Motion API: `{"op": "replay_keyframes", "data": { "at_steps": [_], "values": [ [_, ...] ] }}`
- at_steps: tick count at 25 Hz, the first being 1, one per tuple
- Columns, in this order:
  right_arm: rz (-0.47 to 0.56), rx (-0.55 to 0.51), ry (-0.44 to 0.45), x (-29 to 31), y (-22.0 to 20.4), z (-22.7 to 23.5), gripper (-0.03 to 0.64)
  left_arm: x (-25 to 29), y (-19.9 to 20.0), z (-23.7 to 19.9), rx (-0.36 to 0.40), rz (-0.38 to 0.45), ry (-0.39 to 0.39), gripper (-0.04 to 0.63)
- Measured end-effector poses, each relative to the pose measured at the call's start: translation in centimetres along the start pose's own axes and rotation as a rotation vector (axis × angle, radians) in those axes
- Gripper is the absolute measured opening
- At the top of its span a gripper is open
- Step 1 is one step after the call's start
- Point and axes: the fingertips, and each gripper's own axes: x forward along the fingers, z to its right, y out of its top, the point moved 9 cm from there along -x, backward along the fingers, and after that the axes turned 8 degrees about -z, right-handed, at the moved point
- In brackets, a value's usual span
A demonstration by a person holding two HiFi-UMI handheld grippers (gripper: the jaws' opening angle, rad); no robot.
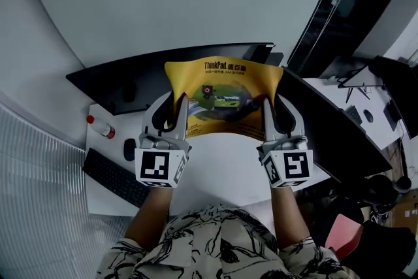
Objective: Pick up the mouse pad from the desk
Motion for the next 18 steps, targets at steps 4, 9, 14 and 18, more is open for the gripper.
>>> {"op": "replay_keyframes", "data": {
  "at_steps": [4, 9, 14, 18],
  "values": [
    [-0.007, 0.001, 0.006, 0.15, -0.06, 0.09, 0.074, 0.16, -0.20, 0.01, -0.003, -0.013, 0.012, 0.084],
    [0.000, 0.000, 0.006, 0.25, -0.22, 0.14, 0.074, 0.23, -0.44, 0.06, -0.009, -0.006, 0.014, 0.083],
    [0.000, 0.000, 0.001, 0.46, -0.20, 0.20, 0.074, 0.24, -0.48, 0.16, -0.001, -0.009, 0.014, 0.081],
    [0.003, 0.003, 0.003, 0.54, -0.38, 0.26, 0.072, 0.26, -0.61, 0.17, -0.004, -0.008, 0.018, 0.081]
  ]
}}
